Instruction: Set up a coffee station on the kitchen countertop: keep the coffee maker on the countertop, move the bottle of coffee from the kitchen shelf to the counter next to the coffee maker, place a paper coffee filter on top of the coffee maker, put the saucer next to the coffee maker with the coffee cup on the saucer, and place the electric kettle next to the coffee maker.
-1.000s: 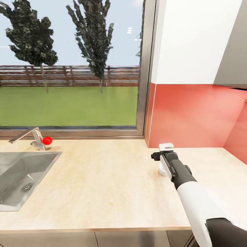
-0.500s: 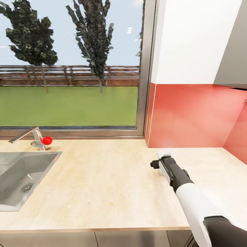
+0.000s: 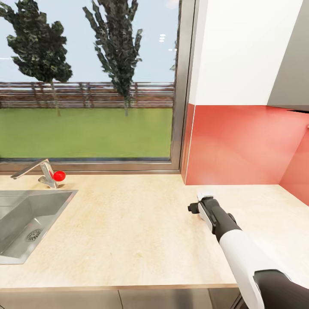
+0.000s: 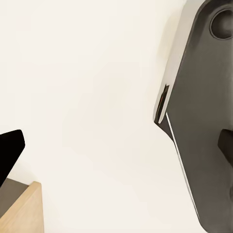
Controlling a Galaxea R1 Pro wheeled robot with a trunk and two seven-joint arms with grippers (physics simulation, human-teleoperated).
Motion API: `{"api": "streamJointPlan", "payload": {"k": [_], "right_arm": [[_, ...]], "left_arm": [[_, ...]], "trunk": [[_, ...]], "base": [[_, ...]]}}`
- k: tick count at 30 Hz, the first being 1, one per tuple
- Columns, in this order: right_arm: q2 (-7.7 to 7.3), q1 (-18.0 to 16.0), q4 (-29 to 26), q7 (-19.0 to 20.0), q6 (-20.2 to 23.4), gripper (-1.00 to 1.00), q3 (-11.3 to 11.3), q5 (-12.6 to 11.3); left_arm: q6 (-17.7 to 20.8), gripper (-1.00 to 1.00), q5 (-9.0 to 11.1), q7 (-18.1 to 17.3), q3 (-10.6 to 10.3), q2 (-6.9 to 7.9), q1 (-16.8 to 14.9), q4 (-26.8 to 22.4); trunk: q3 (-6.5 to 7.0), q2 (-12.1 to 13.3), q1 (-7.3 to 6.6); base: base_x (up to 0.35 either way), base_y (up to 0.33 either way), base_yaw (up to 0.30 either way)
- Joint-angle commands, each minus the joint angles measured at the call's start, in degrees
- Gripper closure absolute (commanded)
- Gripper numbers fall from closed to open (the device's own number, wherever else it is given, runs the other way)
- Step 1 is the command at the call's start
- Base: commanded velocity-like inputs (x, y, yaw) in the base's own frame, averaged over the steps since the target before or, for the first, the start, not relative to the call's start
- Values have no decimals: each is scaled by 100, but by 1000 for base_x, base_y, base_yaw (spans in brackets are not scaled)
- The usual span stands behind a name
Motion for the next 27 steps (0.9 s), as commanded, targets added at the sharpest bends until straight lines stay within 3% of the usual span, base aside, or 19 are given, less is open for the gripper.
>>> {"api": "streamJointPlan", "payload": {"k": [1,27], "right_arm": [[-1,-5,3,-7,34,-100,14,27],[-2,4,504,-7,13,-100,14,22]], "left_arm": [[-25,-100,-57,23,48,2,-6,12],[-25,-100,-57,23,48,2,2,13]], "trunk": [[-13,-13,4],[-13,-13,4]], "base": [[0,0,0],[20,0,0]]}}
